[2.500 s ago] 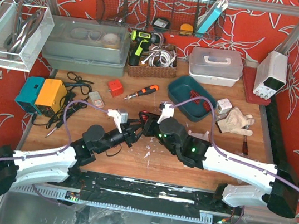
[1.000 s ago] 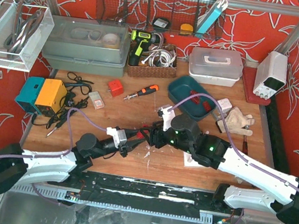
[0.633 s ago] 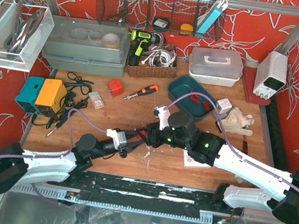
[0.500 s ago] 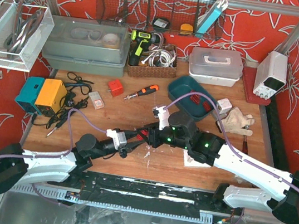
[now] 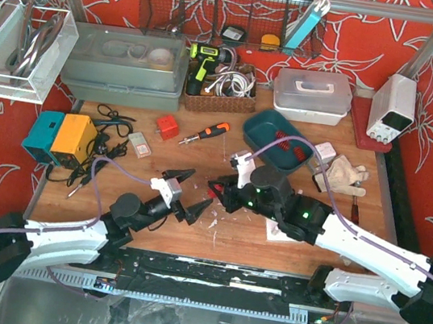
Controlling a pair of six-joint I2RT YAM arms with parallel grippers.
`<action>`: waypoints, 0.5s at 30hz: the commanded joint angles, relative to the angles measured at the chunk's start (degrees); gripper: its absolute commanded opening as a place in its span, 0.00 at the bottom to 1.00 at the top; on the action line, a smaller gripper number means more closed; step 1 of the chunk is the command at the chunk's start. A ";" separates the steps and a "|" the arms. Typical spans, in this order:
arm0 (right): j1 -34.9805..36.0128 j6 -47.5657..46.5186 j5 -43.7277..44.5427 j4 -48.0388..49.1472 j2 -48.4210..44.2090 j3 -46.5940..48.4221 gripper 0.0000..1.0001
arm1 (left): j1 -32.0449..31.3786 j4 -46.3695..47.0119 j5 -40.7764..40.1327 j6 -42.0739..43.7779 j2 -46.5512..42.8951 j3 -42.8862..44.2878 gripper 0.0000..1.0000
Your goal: Install the large spring
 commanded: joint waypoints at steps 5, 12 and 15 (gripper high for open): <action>-0.44 -4.69 29.71 -5.69 -8.27 -6.41 0.00 | 0.19 -13.82 -17.20 -13.94 -6.46 1.56 1.00; -2.72 -9.42 43.23 -8.21 -13.30 -10.60 0.00 | 0.01 -13.79 -22.03 -16.06 -7.10 -0.97 1.00; -5.72 -9.62 44.86 -8.56 -14.23 -12.74 0.00 | 0.01 -15.54 -22.66 -15.76 -6.67 -0.34 1.00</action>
